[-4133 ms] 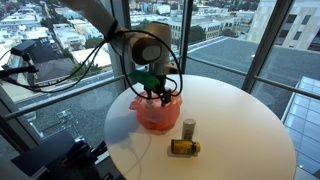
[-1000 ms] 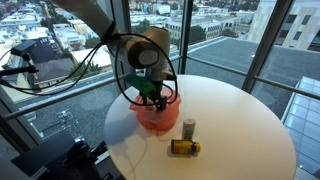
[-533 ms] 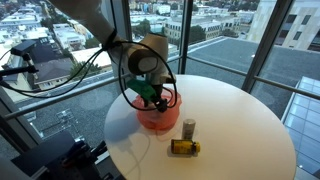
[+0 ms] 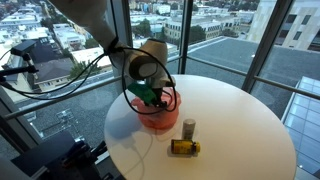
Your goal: Remove the white and blue container from the plastic bag and put it on the table
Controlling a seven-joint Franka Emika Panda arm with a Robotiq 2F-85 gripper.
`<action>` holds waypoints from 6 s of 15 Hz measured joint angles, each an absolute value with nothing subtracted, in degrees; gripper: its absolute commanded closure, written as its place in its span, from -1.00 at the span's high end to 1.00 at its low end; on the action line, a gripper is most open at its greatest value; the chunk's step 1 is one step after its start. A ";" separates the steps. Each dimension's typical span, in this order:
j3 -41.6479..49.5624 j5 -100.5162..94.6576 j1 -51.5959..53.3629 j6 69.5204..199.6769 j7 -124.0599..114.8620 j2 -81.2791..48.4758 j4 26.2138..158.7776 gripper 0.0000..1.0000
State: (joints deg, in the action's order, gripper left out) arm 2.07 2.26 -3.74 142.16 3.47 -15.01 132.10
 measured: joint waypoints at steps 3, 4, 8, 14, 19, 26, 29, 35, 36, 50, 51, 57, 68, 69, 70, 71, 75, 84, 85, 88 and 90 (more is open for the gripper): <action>1.86 2.35 -3.74 142.77 3.53 -15.67 132.07 1.00; 1.82 2.35 -3.74 142.82 3.55 -15.80 132.05 1.00; 1.77 2.36 -3.76 142.85 3.59 -16.25 131.91 1.00; 1.77 2.36 -3.89 142.85 3.64 -16.31 131.90 1.00; 1.77 2.36 -3.98 142.85 3.66 -16.35 131.90 0.39; 1.76 2.36 -3.98 142.85 3.75 -16.49 131.81 -0.20; 1.76 2.36 -3.98 142.85 3.78 -16.49 131.81 -0.20; 1.76 2.36 -3.99 142.73 3.81 -16.45 131.81 -0.20; 1.77 2.36 -3.99 142.48 3.81 -16.34 131.82 -0.20; 2.79 2.28 -3.99 136.61 3.82 -3.57 131.72 -0.20; 2.80 2.28 -3.99 136.29 3.82 -2.76 131.69 -0.20; 3.65 2.32 -4.01 128.17 5.58 2.57 131.19 -0.20; 7.22 1.93 -5.59 118.45 9.72 12.15 137.23 -0.20; 7.46 1.93 -5.73 118.68 9.77 12.09 138.44 -0.20; 7.66 1.93 -5.79 119.31 9.77 11.86 139.71 -0.20; 7.81 1.93 -5.83 120.23 9.77 11.48 141.07 -0.20; 8.19 1.93 -6.39 124.86 9.70 9.08 145.14 -0.20; 9.88 1.82 -9.34 136.25 9.07 0.43 147.12 -0.20; 10.18 1.82 -9.68 136.64 9.07 -0.36 146.98 -0.20; 10.71 1.82 -10.32 137.26 9.07 -2.17 146.59 -0.20; 10.86 1.82 -10.49 137.38 9.07 -3.11 146.35 0.30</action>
